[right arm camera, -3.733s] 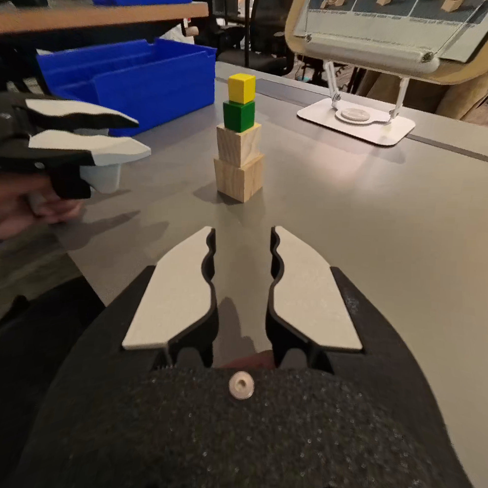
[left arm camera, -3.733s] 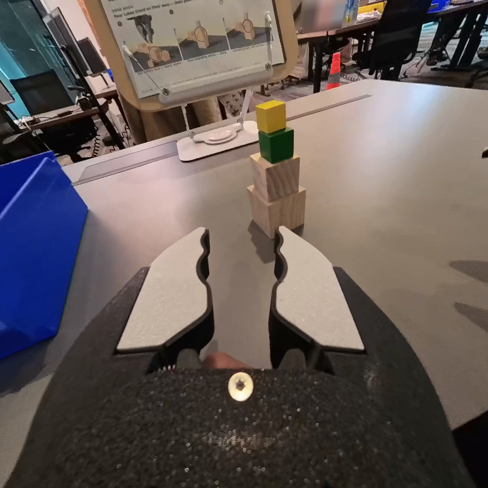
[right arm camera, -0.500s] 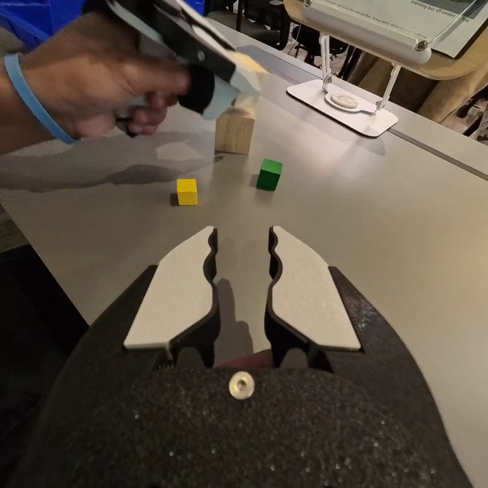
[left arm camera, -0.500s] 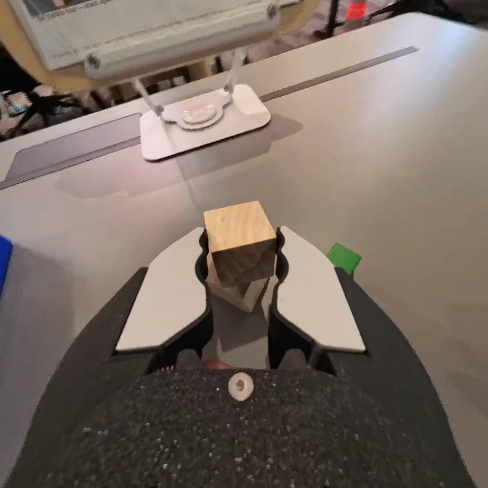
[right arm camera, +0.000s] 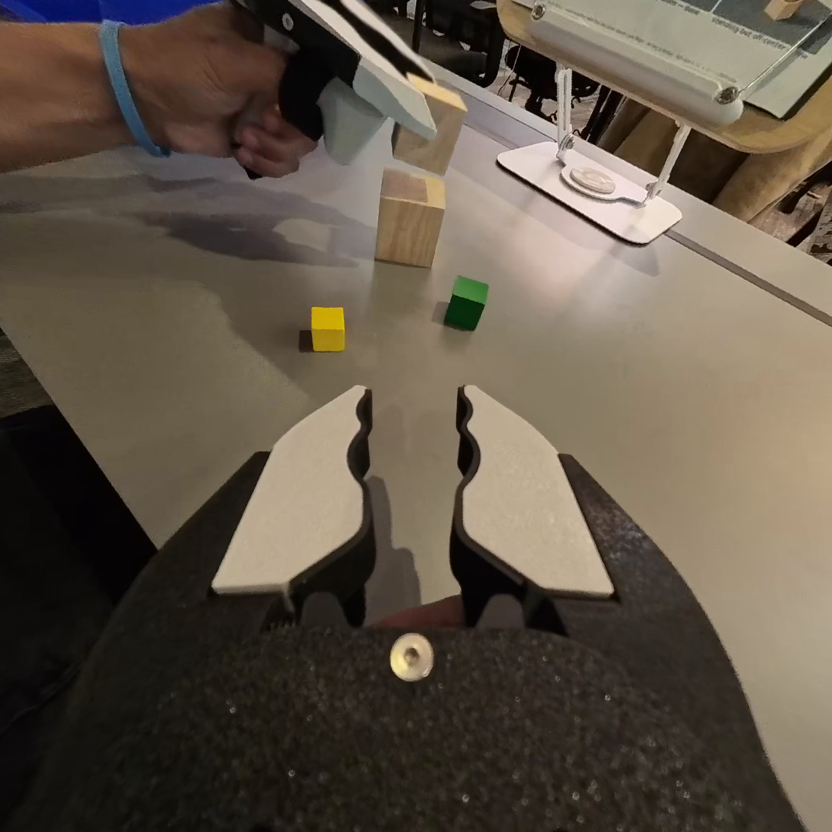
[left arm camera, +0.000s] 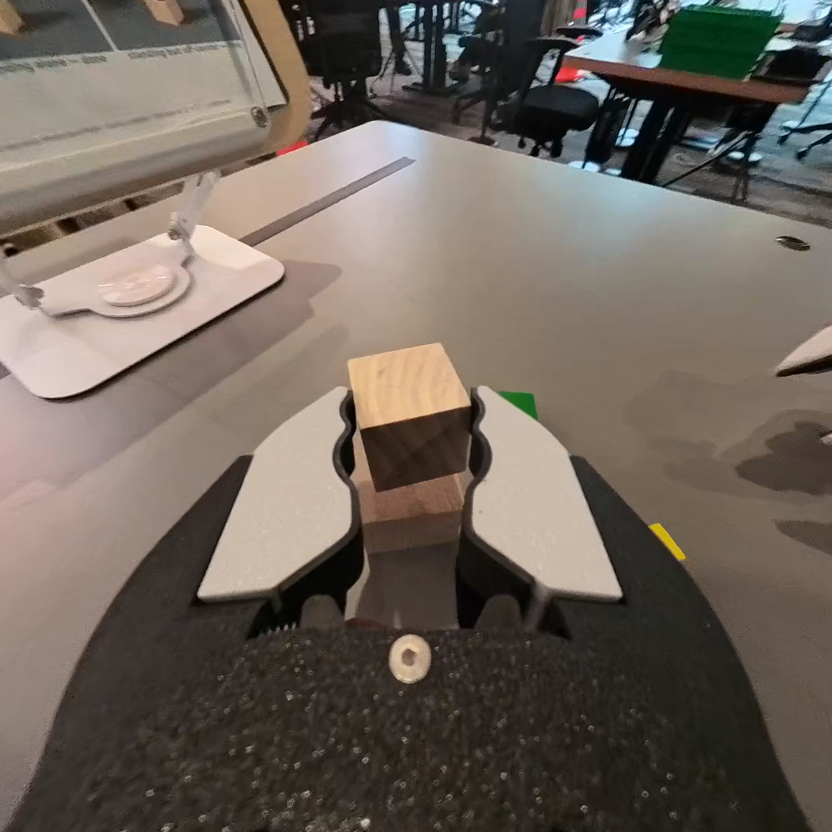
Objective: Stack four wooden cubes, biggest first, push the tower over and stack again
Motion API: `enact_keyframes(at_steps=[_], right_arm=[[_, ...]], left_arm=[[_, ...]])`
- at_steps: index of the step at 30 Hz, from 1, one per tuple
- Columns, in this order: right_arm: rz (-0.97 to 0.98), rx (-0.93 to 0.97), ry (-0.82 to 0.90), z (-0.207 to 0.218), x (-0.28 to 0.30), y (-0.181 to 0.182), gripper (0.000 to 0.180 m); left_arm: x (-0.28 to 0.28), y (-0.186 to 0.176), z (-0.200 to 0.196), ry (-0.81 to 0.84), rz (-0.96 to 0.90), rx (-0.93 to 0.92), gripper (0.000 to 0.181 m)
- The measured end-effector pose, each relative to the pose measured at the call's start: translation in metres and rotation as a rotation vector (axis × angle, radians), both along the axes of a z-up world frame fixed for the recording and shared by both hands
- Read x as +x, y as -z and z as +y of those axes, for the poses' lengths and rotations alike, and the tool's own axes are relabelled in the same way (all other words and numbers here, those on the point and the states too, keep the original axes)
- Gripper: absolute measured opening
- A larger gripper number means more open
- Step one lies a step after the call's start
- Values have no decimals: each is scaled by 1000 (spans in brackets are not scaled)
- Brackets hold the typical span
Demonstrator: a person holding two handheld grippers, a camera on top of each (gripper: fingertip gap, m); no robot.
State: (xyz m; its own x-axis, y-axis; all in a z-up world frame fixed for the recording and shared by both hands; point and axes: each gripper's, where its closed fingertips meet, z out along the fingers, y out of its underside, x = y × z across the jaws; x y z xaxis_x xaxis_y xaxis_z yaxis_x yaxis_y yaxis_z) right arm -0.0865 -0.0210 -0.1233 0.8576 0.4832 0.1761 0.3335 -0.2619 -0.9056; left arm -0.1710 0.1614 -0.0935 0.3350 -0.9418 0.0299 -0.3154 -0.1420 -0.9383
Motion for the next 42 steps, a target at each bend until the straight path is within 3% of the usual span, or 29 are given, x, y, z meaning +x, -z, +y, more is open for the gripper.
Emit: enact_keyframes(at_steps=[8, 9, 10, 11, 14, 17, 21, 24, 27, 29, 32, 36, 39, 42], right_arm=[[-9, -28, -7, 1, -4, 8, 35], [-7, -35, -8, 2, -4, 9, 35], [-10, -42, -4, 3, -4, 8, 35], [-17, -50, -1, 6, -3, 8, 35], [-55, -125, -11, 23, -4, 4, 40], [-94, -196, -18, 60, -5, 1, 40], [-9, -424, -19, 107, -21, 21, 48], [-17, -393, 117, 136, -17, 36, 56], [-112, -386, 210, 143, -8, 57, 51], [-63, -407, 191, 144, -15, 61, 28], [-73, -335, 173, 151, -12, 39, 29], [-36, -203, 5, 163, -30, -29, 28], [-3, -309, -98, 167, -56, -53, 28], [-28, -373, -92, 175, -81, -58, 28]], left_arm=[[-4, 23, -1, 23, 82, 51, 48], [-6, 24, 0, 7, 90, 47, 55], [-8, 25, 0, -5, 96, 44, 84], [-12, 24, -2, -15, 107, 45, 93], [-28, -1, -22, -48, 60, 80, 92], [-55, -20, -49, -204, 32, 72, 82], [-95, -2, -88, -503, 111, 94, 75], [-110, 11, -126, -579, 135, 131, 69], [-114, 15, -161, -560, 148, 156, 69], [-110, 16, -177, -537, 131, 184, 65], [-105, 14, -181, -533, 161, 270, 65], [-102, 12, -183, -513, 139, 250, 64], [-102, 19, -183, -503, 120, 174, 63], [-104, 24, -177, -517, 131, 163, 61]])
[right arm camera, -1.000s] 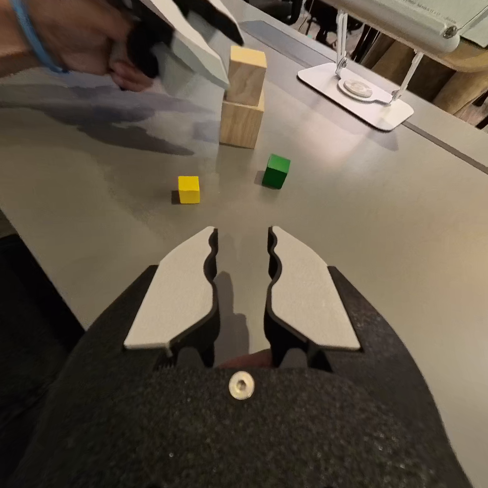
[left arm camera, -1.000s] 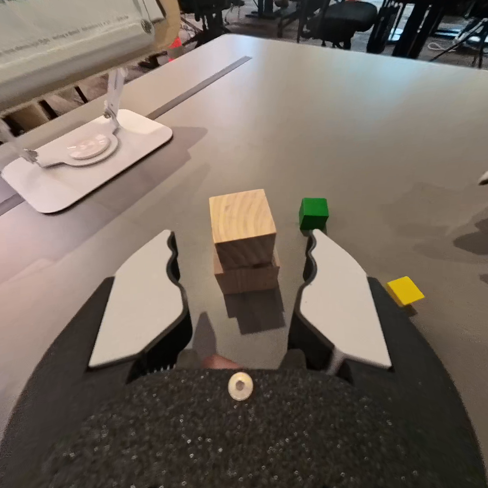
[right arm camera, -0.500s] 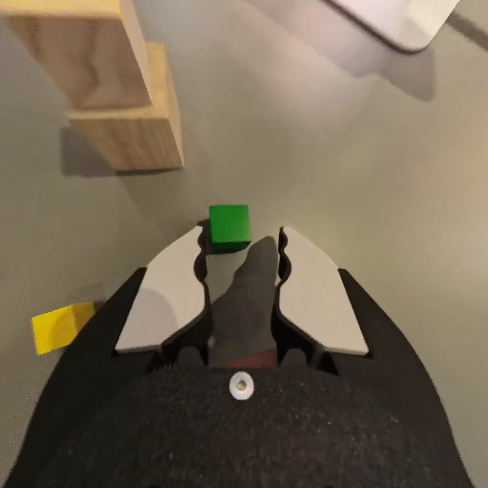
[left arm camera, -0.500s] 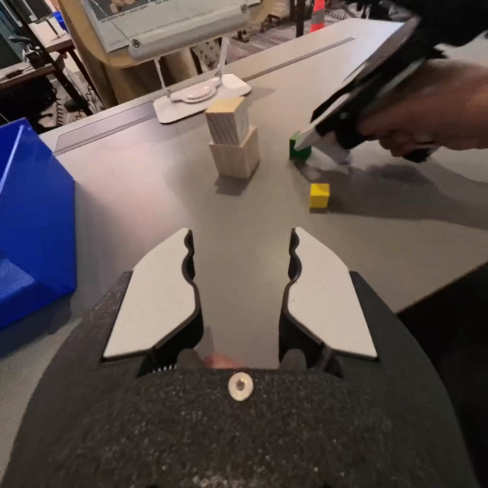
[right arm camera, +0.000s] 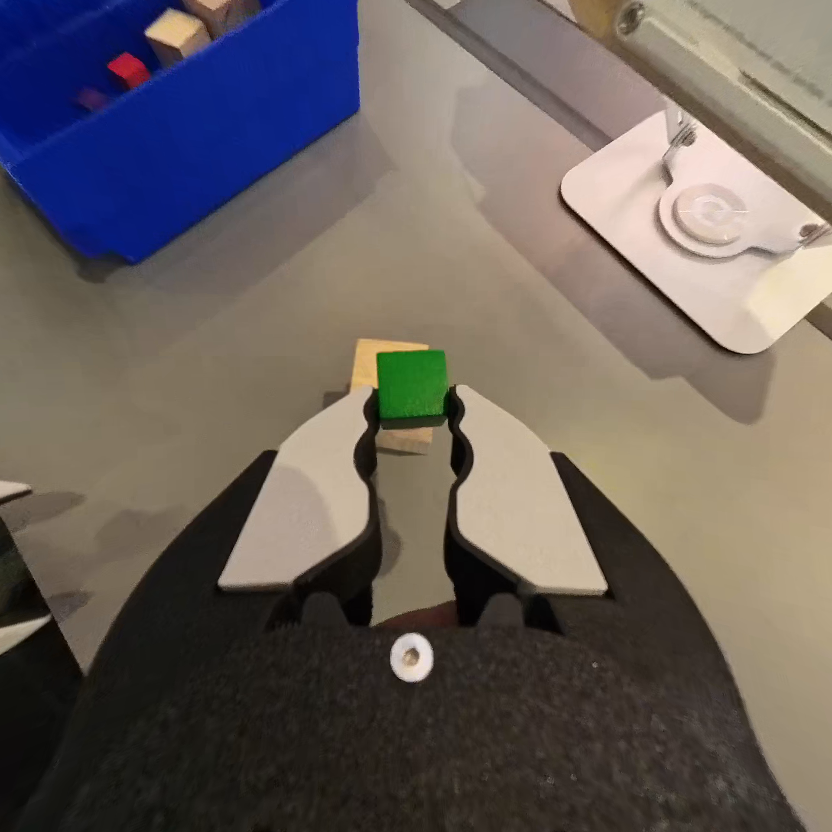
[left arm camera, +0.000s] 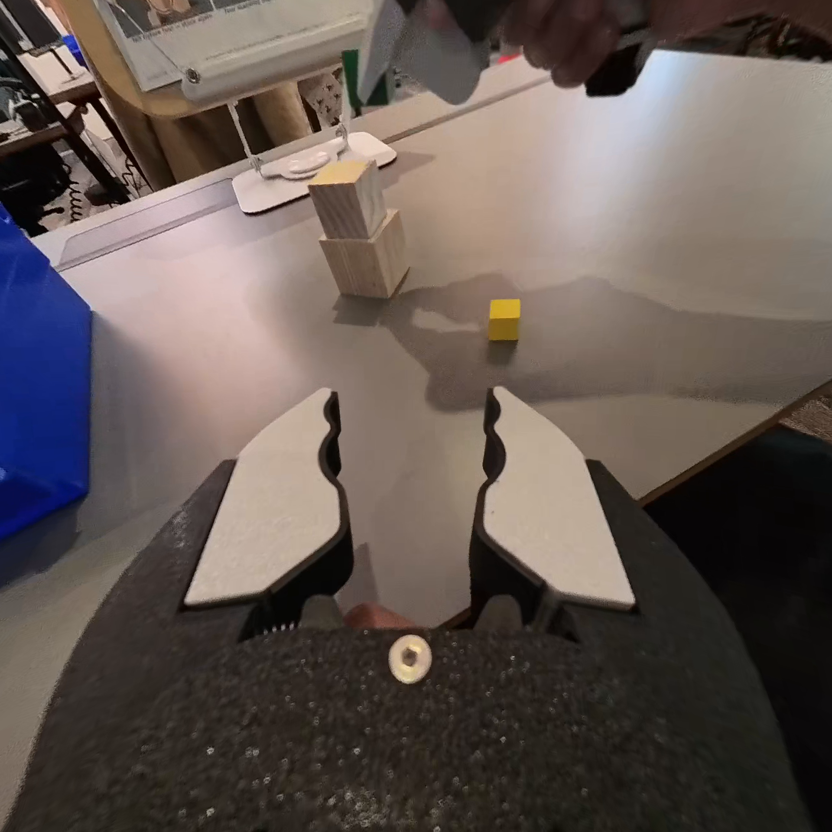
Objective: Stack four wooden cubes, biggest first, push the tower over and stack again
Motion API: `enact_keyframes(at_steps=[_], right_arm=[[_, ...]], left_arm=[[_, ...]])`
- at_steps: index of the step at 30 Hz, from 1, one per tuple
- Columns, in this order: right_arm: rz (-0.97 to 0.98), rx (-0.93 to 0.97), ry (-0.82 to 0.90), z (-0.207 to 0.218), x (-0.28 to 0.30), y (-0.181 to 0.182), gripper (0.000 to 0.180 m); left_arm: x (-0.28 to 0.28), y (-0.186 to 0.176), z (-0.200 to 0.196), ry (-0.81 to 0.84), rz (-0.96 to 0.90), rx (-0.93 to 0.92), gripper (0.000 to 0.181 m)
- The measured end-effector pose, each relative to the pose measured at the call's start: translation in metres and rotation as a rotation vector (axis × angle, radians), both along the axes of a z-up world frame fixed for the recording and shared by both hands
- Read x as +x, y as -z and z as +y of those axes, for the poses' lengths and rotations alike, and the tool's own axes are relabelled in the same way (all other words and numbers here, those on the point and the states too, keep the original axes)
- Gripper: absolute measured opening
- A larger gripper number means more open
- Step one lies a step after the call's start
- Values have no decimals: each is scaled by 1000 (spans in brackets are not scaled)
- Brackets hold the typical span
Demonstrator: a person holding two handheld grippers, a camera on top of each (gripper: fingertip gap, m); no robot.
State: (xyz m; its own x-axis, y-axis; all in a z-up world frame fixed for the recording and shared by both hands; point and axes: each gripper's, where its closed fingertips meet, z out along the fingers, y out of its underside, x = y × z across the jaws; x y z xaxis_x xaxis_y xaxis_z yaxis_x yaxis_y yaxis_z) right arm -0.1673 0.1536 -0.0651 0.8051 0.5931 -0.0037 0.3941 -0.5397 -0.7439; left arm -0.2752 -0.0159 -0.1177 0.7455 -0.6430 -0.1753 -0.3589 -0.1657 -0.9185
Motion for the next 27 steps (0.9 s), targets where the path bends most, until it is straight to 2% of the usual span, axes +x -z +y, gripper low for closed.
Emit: enact_keyframes(at_steps=[10, 12, 15, 17, 20, 23, 27], right_arm=[[-64, -126, 60, 8, -20, 29, 29], [-29, -139, 45, 3, -24, 29, 38], [-41, -73, 81, 1, -13, 17, 50], [-29, 18, 83, -9, -5, -4, 50], [13, 95, -111, -60, -18, -18, 47], [-140, 37, -253, -113, -14, 28, 51], [-248, -39, -217, -135, -5, 91, 52]], left_arm=[[3, 7, 1, 18, 43, 17, 60], [3, 8, 1, 21, 47, 16, 60], [1, 10, 3, 18, 46, 4, 61], [-1, 10, 5, 13, 40, -6, 61], [-4, 8, 7, 3, 34, -7, 61], [-6, 8, 9, -3, 30, -7, 60], [-3, 12, 8, 3, 40, -19, 60]])
